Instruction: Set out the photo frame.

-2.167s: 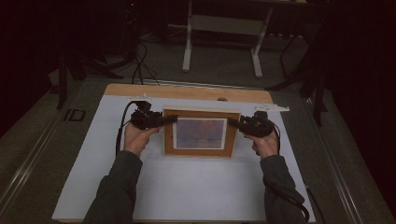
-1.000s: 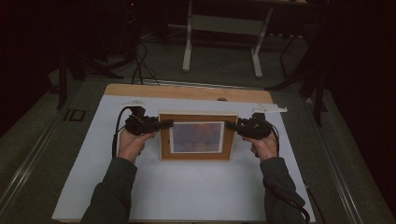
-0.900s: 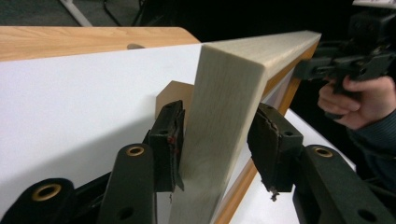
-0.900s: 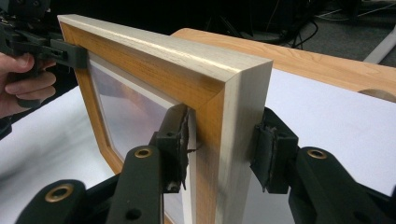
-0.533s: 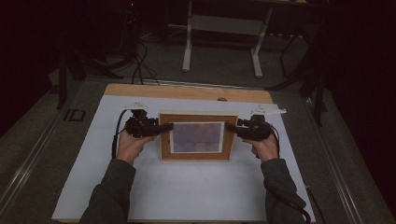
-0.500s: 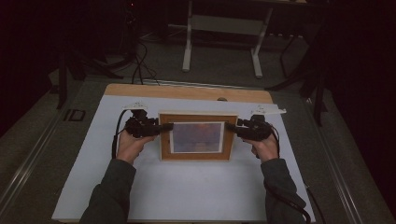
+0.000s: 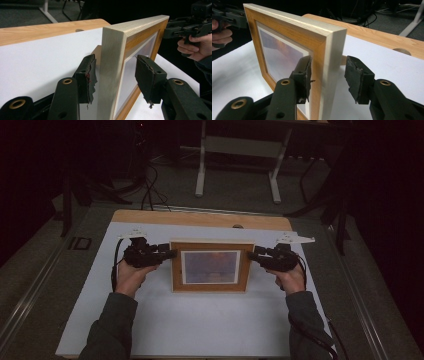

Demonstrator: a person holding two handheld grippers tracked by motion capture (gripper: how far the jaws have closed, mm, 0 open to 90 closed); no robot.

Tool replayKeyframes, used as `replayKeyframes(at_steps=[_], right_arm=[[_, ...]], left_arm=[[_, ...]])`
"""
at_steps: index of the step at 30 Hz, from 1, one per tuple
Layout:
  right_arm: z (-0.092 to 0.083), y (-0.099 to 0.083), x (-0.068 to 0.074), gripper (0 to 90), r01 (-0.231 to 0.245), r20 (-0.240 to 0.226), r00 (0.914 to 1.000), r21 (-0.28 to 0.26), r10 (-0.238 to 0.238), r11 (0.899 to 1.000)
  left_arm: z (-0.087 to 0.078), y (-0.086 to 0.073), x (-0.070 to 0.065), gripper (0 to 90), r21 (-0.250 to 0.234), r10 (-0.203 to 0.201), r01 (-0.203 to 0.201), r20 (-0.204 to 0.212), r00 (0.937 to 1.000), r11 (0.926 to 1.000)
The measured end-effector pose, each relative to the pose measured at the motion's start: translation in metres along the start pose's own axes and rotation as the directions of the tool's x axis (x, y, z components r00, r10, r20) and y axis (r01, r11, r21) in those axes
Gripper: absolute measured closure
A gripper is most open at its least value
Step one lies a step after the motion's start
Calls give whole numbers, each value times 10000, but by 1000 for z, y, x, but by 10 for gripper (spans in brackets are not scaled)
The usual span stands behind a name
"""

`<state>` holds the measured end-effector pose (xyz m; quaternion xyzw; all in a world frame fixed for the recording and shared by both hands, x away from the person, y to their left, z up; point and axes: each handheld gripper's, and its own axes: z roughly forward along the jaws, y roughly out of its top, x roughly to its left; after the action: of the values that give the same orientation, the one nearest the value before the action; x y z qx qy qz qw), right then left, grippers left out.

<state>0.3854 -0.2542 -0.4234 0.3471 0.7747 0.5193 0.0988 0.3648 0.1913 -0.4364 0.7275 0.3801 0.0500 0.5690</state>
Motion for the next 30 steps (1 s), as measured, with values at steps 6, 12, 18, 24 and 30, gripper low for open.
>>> replayKeyframes(at_steps=[6, 12, 18, 24, 30], right_arm=[[-4, -2, -2, 627, -16, 68, 10000, 40, 16, 10000], [-10, -7, -2, 696, 17, 18, 10000, -45, -17, 10000], [-14, -9, -3, 773, 30, 52, 10000, -29, -30, 10000], [-19, -12, -6, 838, 15, 363, 9993, 2, -15, 10000], [-17, -19, -10, 881, -48, 762, 9971, 251, 29, 9997]], left_arm=[[-11, 1, 3, 533, -360, -111, 113, 46, 9999, 9993], [-19, 1, 4, 548, -585, -153, 138, -240, 9996, 9982], [-28, -1, 6, 568, -776, -167, 120, -593, 9981, 9969], [-35, -6, 11, 573, -682, -305, 240, -960, 9949, 9974], [-39, -11, 14, 574, -563, -383, 319, -1177, 9923, 9979]])
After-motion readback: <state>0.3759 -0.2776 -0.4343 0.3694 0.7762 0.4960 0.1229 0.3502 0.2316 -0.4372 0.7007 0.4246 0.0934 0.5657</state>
